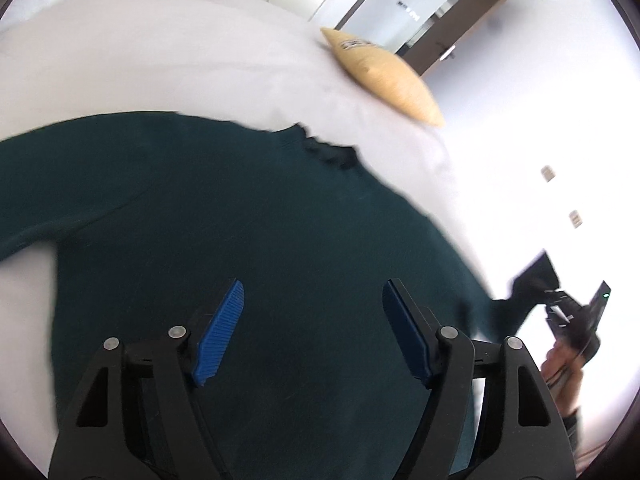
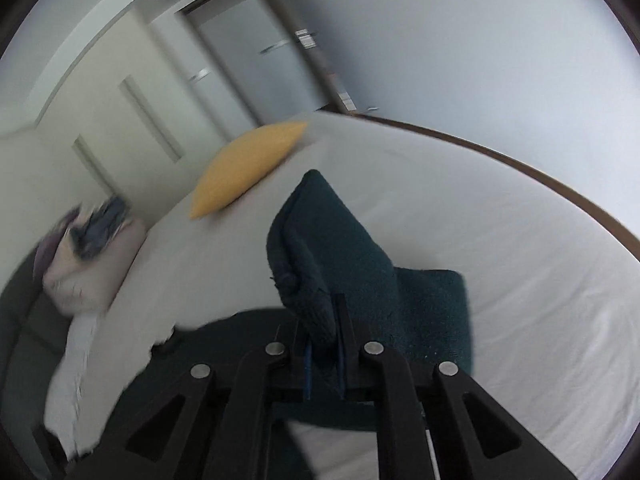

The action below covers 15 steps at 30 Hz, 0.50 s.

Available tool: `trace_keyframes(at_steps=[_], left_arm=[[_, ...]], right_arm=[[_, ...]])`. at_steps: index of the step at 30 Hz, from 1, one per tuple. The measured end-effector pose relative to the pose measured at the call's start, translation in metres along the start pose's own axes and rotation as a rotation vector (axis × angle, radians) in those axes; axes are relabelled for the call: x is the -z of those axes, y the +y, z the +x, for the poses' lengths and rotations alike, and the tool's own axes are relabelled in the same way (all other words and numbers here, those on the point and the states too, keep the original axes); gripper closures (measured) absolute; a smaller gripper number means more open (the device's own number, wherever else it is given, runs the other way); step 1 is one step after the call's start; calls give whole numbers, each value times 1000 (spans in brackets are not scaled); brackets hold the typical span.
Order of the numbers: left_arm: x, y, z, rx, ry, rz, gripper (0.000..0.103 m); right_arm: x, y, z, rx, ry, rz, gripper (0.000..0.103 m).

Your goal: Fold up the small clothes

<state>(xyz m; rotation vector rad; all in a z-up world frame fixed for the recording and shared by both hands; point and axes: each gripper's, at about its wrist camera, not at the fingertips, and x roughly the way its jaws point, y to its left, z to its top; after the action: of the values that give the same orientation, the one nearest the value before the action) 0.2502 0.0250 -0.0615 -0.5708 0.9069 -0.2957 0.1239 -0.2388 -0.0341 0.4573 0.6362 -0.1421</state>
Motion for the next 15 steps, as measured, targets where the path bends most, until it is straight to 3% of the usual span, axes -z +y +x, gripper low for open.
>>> trace_keyframes(at_steps=[3,6,12,15], left_arm=[[-20,-4,19,156,38,-79,32],[-29,-5,38,251,101,-124,31],[-41,2,77,354,208,-235,24],[-50,-2,91,343,253,-233,23]], right_arm=[[41,97,40,-49,98,-261,93],[82,145,72,-66,189,-376,94],[125,158,77,-42,227,-431,93],[133,163,78,-31,228,-440,93]])
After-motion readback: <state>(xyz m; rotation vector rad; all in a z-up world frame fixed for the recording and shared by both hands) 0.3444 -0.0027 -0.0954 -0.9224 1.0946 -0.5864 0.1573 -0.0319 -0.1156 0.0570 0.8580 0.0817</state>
